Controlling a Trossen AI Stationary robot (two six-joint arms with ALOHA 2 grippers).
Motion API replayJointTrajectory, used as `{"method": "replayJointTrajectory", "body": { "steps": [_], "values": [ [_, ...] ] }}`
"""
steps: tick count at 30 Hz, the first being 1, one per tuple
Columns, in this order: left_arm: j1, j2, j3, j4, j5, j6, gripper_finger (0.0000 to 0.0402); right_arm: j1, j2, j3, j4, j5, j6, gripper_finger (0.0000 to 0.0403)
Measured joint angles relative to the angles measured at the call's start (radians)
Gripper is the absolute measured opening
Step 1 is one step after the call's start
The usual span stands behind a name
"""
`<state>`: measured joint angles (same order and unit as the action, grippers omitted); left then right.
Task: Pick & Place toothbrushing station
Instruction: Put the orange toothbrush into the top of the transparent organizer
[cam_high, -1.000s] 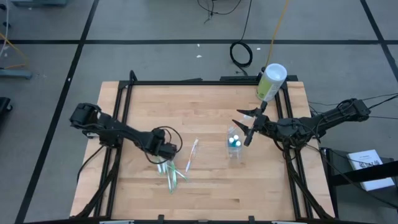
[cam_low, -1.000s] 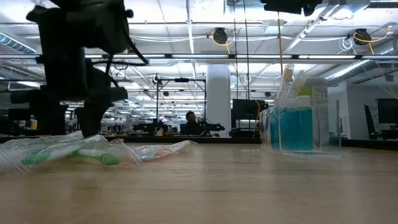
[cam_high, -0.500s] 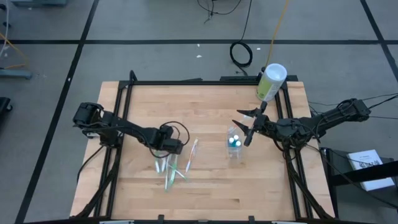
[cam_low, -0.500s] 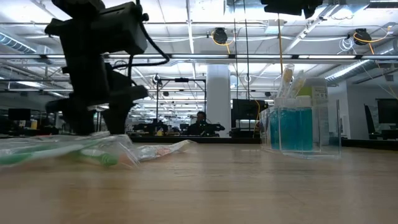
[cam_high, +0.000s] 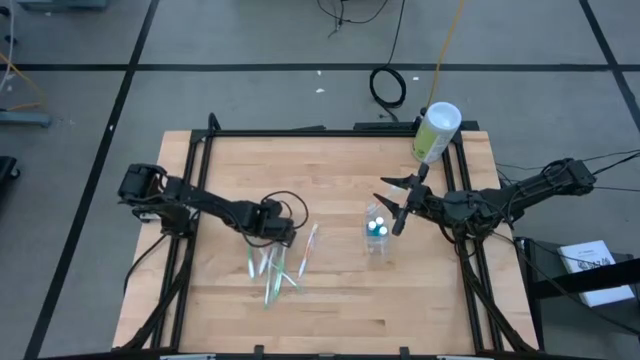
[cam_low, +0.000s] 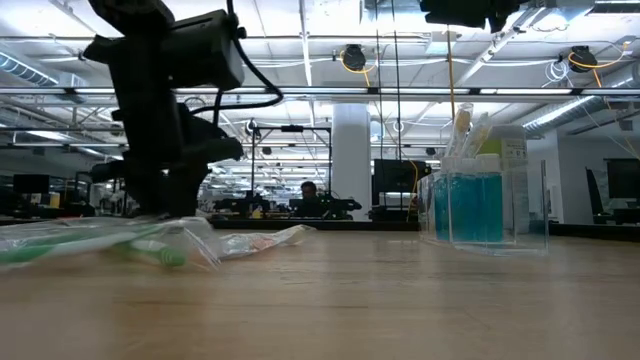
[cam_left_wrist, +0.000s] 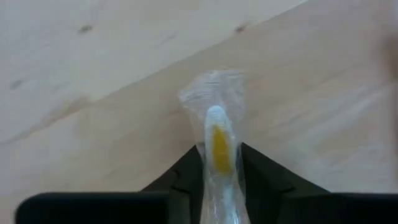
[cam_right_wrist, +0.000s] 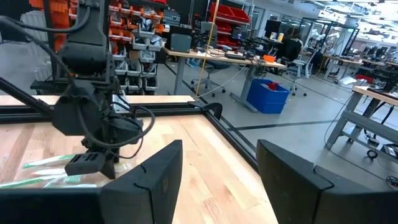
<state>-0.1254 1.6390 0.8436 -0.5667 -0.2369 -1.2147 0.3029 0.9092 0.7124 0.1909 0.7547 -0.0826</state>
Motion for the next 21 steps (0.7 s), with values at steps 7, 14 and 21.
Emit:
{"method": "replayJointTrajectory", "body": {
  "steps": [7,14,21],
  "values": [
    [0.075,0.000,0.043,0.076,0.062,0.191,0.0038,0.000,0.000,0.000,0.007,0.000,0.000,0.0196],
    [0.154,0.000,0.171,0.086,0.021,0.512,0.0029,0.000,0.000,0.000,0.007,0.000,0.000,0.0196],
    [0.259,-0.001,0.180,0.235,0.026,0.822,0.0035,-0.001,0.000,0.000,0.008,0.001,0.000,0.0196]
  ]
}}
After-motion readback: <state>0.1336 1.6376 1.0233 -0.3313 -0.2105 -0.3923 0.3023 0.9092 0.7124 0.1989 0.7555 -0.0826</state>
